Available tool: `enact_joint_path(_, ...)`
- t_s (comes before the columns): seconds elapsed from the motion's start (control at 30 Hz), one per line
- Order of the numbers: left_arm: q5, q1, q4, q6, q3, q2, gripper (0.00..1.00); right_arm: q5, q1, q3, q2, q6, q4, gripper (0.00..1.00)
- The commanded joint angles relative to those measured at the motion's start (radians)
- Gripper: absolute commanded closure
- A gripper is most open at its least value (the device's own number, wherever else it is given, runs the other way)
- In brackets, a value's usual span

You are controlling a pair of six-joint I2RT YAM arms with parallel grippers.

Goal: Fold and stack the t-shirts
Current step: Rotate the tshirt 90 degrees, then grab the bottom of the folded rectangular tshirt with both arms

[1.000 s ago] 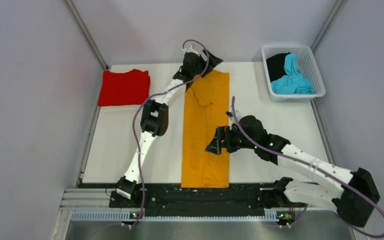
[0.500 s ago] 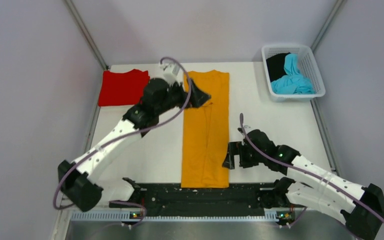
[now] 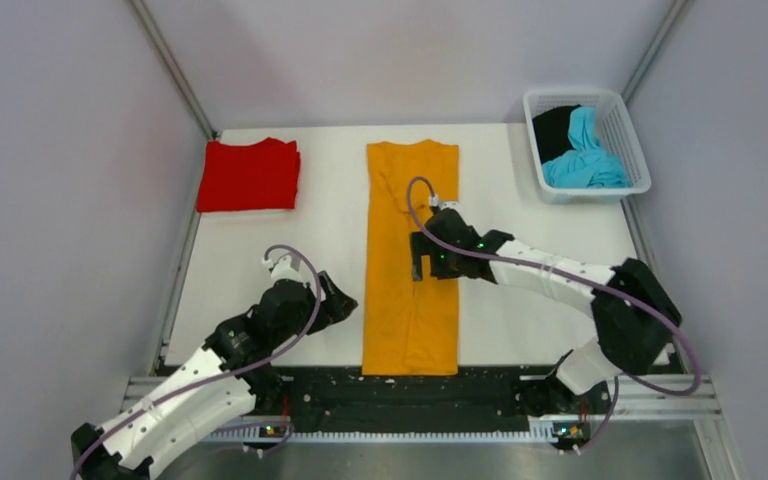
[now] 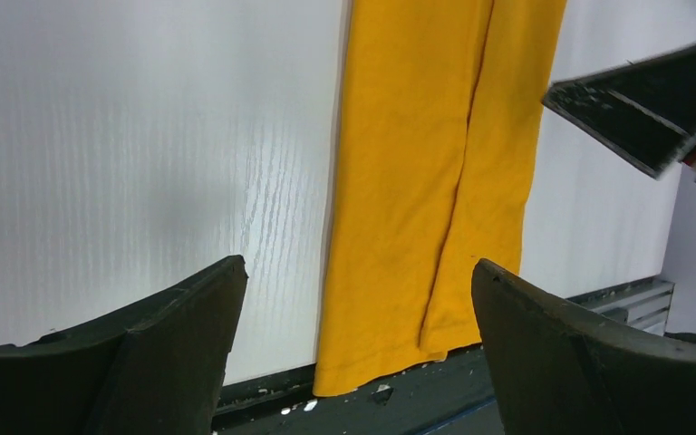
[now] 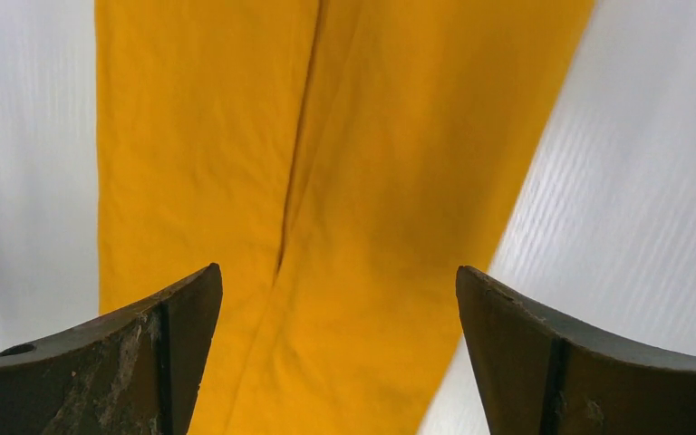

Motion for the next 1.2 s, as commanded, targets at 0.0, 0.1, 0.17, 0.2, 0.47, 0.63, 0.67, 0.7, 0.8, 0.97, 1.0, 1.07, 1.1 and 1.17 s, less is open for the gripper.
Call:
enact_joint_path(0.0, -0.066, 0.0, -0.041, -0.08, -0.007, -0.031, 0.01, 0.16, 0.01, 0.187, 0.206, -0.01, 0.053, 0.01)
enact_joint_path(0.1, -0.064, 0.0, -0.056, -0.075, 0.005, -0.004, 0.01, 0.22, 0.009, 0.337, 0.369, -0.022, 0.02, 0.01)
enact_joint_path(0.17, -0.066, 0.0, -0.078, -0.074, 0.017, 0.013, 0.01, 0.253, 0.01, 0.431, 0.472, -0.02, -0.02, 0.01)
enact_joint_path(0.2, -0.069, -0.001, -0.09, -0.076, 0.022, 0.018, 0.01, 0.265, 0.008, 0.467, 0.51, -0.019, -0.038, 0.01)
enact_joint_path(0.47, -0.089, 0.0, -0.127, -0.088, 0.006, 0.003, 0.01, 0.274, -0.028, 0.603, 0.673, 0.004, -0.074, 0.01)
enact_joint_path(0.63, -0.116, 0.0, -0.147, -0.087, 0.003, -0.019, 0.01, 0.276, -0.054, 0.664, 0.748, -0.017, -0.08, 0.01)
enact_joint_path(0.67, -0.12, 0.0, -0.152, -0.087, 0.005, -0.022, 0.01, 0.276, -0.057, 0.675, 0.758, -0.023, -0.081, 0.01)
enact_joint_path(0.7, -0.122, 0.0, -0.157, -0.086, 0.009, -0.025, 0.01, 0.277, -0.061, 0.687, 0.768, -0.026, -0.08, 0.01)
enact_joint_path(0.8, -0.101, 0.0, -0.15, -0.077, 0.013, -0.033, 0.01, 0.267, -0.07, 0.722, 0.787, -0.044, -0.087, 0.01)
enact_joint_path(0.97, 0.014, 0.0, -0.063, -0.054, -0.002, 0.015, 0.01, 0.202, -0.06, 0.702, 0.682, -0.106, -0.088, 0.01)
enact_joint_path(1.0, 0.042, 0.0, -0.048, -0.051, -0.004, 0.034, 0.01, 0.189, -0.055, 0.682, 0.635, -0.116, -0.079, 0.01)
enact_joint_path(1.07, 0.095, 0.0, -0.01, -0.047, -0.01, 0.087, 0.02, 0.187, -0.046, 0.641, 0.522, -0.122, -0.071, 0.01)
enact_joint_path(1.1, 0.122, 0.0, 0.017, -0.043, -0.022, 0.119, 0.03, 0.189, -0.037, 0.616, 0.486, -0.115, -0.066, 0.01)
enact_joint_path(1.17, 0.185, 0.0, 0.074, -0.031, -0.035, 0.185, 0.07, 0.18, -0.021, 0.536, 0.364, -0.088, -0.041, 0.01)
